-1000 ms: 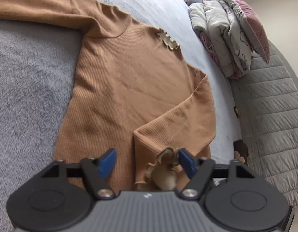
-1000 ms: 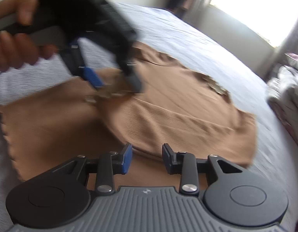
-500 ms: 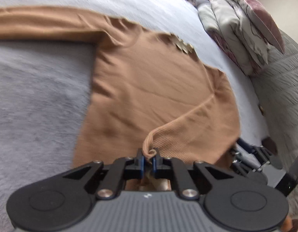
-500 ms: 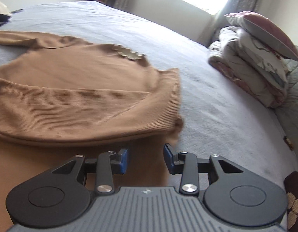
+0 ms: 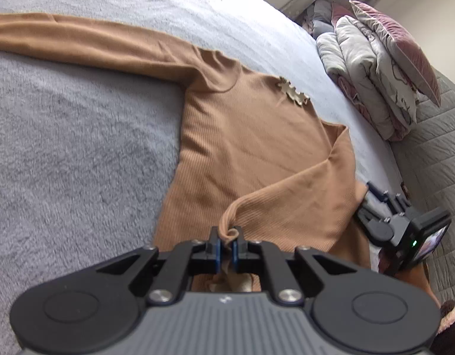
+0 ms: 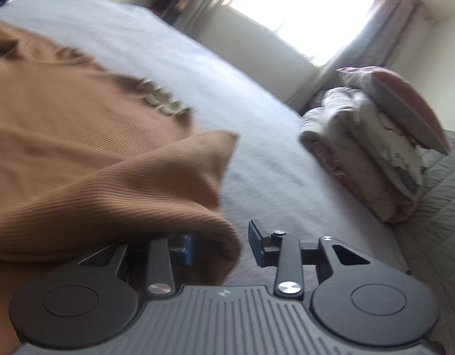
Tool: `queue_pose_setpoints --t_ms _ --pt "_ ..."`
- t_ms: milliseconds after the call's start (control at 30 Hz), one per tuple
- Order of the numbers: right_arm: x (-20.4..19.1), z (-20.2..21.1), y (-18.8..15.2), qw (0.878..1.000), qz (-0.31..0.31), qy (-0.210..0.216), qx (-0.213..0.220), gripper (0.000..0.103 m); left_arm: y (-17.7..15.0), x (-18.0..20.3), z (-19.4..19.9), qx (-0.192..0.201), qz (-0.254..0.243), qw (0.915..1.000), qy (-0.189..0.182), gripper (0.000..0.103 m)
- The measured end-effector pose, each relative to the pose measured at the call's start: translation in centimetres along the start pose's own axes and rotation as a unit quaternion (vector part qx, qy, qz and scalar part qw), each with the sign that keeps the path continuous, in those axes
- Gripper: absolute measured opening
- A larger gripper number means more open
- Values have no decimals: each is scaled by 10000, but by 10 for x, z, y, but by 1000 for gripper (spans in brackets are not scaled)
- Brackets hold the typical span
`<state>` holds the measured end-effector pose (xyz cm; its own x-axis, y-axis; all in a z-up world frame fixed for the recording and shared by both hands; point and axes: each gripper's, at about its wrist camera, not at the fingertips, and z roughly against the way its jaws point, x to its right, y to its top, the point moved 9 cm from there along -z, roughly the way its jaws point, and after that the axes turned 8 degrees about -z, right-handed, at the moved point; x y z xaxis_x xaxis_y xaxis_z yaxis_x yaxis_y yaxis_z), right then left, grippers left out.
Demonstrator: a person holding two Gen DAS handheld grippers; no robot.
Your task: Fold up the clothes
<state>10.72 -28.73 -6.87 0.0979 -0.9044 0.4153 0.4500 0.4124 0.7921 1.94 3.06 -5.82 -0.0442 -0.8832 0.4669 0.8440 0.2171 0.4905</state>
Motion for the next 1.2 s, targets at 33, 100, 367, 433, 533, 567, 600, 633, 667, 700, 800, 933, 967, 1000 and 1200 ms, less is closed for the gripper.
queue_pose_setpoints --t_ms 33,100,367,433,533,567,600,633,667,700,800,933,967,1000,1200 --pt "9 0 1 9998 -191 1 14 20 -2 3 1 -25 18 10000 -92 7" --pt "25 -4 -1 9984 -550 27 -112 15 -5 11 2 -81 -16 9996 -284 7" --pt "21 -13 -17 9980 -184 84 -591 23 -26 26 -10 -487 -985 9939 65 14" --pt "27 -8 -16 9978 -183 126 -624 31 -22 23 -5 -428 -967 9943 93 24" --pt "36 6 -16 9973 -216 220 -672 32 -10 19 8 -40 -837 9963 185 42" --pt "38 12 -15 9969 -290 281 -674 32 -5 21 14 173 -842 9962 139 43" --pt "40 17 -14 9965 -365 342 -676 32 -1 23 19 377 -849 9956 87 43" --pt "42 23 -14 9959 -439 404 -678 32 1 26 23 519 -874 9948 -5 43" --pt "44 29 -13 9950 -533 490 -689 34 1 31 24 573 -940 9939 -94 43" --pt "43 33 -11 9929 -680 646 -729 34 0 36 24 615 -1010 9928 -177 43" --pt "31 41 -3 9877 -966 998 -724 35 -6 50 12 559 -1340 9891 -260 43" --pt "13 49 9 9797 -1267 1401 -667 40 -21 61 -10 209 -1831 9829 49 43" --pt "8 49 11 9787 -1296 1439 -674 40 -25 58 -16 90 -1848 9826 184 43" --pt "4 48 13 9784 -1302 1451 -692 40 -25 58 -17 90 -1877 9819 218 43" --pt "-13 54 19 9758 -1423 1449 -812 41 -11 45 3 341 -1538 9871 295 52"
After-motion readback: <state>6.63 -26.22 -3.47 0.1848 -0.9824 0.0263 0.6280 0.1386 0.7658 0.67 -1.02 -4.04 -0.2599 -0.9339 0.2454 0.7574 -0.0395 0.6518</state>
